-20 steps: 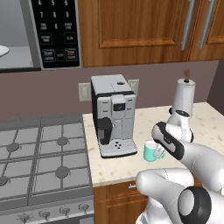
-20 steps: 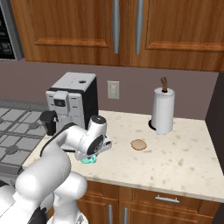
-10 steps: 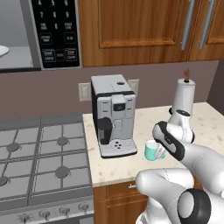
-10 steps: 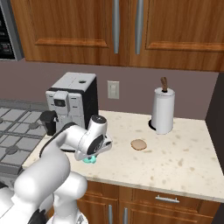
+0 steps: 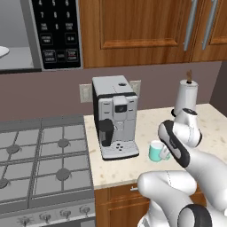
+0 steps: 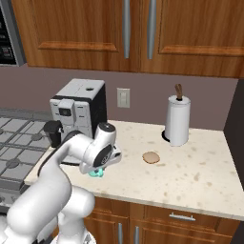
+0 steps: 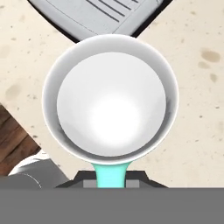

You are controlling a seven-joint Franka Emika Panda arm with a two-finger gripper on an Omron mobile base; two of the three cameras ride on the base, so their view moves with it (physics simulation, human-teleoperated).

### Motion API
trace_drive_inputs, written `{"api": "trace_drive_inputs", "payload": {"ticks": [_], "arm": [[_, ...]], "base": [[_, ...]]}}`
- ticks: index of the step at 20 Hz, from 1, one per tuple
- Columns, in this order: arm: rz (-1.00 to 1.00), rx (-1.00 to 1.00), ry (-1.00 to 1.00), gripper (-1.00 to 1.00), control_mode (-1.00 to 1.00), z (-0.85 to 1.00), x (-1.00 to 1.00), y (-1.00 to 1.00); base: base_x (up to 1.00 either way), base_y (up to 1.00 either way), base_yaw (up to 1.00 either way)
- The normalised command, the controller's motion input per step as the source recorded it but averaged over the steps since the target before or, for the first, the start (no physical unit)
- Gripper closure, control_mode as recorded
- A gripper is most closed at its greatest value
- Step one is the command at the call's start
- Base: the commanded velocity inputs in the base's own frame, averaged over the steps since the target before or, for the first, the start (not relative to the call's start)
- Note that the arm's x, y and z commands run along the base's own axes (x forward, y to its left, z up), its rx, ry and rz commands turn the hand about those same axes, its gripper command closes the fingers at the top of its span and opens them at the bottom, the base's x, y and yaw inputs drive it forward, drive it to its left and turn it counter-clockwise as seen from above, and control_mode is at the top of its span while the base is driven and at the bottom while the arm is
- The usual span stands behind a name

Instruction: Pick the mug from the counter and place it inside the microwave. Then close the microwave.

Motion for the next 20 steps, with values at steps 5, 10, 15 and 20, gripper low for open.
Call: {"api": "trace_drive_inputs", "payload": {"ticks": [5,10,15,20], "arm": [[-0.05,-0.01,0.0,1.0,-1.0,0.38,0.0,-0.07],[-0.09,0.0,0.0,1.0,-1.0,0.29,0.0,-0.07],[-0.12,0.0,0.01,1.0,-1.0,0.26,-0.21,-0.06],[-0.14,0.0,0.0,1.0,-1.0,0.19,-0.47,-0.02]], "base": [[0.0,0.0,0.0],[0.0,0.0,0.0],[0.0,0.0,0.0],[0.0,0.0,0.0]]}}
